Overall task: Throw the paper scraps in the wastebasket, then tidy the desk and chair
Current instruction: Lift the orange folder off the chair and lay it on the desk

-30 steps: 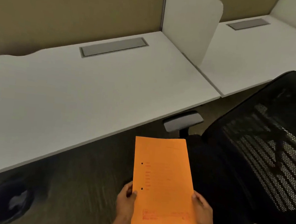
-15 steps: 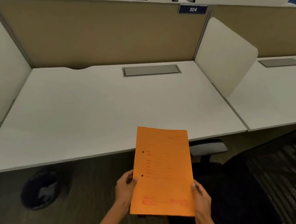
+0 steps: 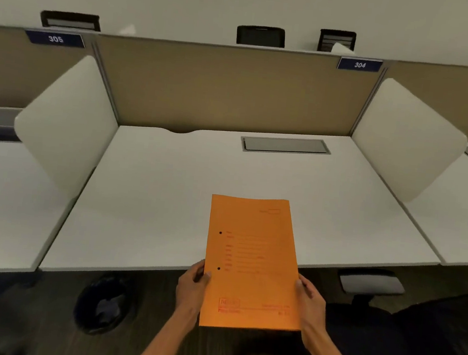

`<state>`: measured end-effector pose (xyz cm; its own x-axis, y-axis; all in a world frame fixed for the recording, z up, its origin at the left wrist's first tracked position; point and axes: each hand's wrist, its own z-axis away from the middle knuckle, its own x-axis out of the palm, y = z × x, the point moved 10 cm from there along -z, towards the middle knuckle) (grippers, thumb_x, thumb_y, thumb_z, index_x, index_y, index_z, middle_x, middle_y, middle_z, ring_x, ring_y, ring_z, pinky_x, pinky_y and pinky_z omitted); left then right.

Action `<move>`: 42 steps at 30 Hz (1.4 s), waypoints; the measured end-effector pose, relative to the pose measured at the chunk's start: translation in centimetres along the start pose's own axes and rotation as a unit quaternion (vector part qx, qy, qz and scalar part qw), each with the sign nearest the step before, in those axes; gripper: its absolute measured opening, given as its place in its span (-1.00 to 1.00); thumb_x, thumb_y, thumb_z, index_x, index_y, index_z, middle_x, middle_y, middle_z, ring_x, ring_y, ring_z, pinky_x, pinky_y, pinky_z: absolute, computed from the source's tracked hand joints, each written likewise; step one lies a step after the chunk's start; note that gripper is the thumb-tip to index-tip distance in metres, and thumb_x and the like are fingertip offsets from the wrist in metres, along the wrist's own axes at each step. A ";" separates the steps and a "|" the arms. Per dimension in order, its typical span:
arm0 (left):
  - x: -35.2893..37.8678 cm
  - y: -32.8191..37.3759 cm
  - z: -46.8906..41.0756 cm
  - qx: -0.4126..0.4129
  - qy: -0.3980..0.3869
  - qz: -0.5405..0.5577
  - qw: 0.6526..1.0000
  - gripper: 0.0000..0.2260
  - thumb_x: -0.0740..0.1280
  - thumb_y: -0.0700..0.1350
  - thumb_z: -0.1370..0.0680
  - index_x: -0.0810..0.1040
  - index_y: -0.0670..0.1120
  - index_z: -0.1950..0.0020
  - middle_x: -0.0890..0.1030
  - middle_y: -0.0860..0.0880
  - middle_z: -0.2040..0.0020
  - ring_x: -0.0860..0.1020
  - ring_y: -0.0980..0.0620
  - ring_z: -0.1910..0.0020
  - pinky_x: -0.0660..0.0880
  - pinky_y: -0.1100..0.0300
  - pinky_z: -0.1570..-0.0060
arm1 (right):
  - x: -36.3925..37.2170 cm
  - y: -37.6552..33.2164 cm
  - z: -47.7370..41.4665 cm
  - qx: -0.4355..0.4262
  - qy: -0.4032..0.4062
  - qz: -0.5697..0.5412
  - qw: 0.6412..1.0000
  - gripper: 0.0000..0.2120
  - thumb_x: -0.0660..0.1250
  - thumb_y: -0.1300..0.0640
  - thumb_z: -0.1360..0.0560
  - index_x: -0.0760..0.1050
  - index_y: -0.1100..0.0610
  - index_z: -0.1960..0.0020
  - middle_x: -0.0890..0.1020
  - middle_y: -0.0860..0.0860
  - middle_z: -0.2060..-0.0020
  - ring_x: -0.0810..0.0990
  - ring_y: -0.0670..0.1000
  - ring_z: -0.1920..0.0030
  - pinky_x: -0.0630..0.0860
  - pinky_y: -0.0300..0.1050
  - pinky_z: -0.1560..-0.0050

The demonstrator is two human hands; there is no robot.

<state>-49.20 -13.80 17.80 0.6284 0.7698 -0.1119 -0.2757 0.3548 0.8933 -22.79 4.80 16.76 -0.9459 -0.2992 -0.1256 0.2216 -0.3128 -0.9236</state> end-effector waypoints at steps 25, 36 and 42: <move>-11.7 14.4 -11.2 0.043 -0.077 -0.013 0.996 -0.47 0.27 -0.36 -0.57 0.65 0.33 0.11 0.68 0.31 0.09 0.65 0.19 0.03 0.58 0.31 0.33 | 19.0 -14.5 -4.4 -0.031 -0.076 0.077 0.994 -0.62 0.14 0.30 -0.59 0.52 -0.16 -0.08 0.65 -0.12 0.02 0.65 0.03 0.04 0.58 -0.12 0.22; -12.4 17.0 -19.3 0.061 -0.016 -0.003 0.998 -0.58 0.26 -0.39 -0.56 0.60 0.16 -0.07 0.63 0.15 0.01 0.61 0.14 0.02 0.53 0.27 0.22 | 23.7 -16.9 -12.2 -0.021 -0.119 0.091 0.988 -0.51 0.09 0.43 -0.50 0.50 0.02 -0.26 0.61 -0.03 -0.09 0.61 -0.03 -0.04 0.54 -0.19 0.24; -11.2 17.6 -25.6 0.060 0.020 0.003 0.998 -0.64 0.28 -0.38 -0.57 0.63 0.05 -0.13 0.64 0.05 -0.04 0.62 0.01 0.00 0.53 0.20 0.13 | 26.5 -17.5 -19.5 -0.031 -0.141 0.114 0.983 -0.56 0.11 0.41 -0.56 0.48 0.06 -0.31 0.58 0.04 -0.13 0.59 0.05 -0.09 0.55 -0.07 0.10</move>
<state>-79.70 -2.58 23.65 0.5970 0.7930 -0.1217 -0.1893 0.2867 0.9391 -56.38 19.87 22.53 -0.7682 -0.5953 -0.2358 0.3981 -0.1556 -0.9040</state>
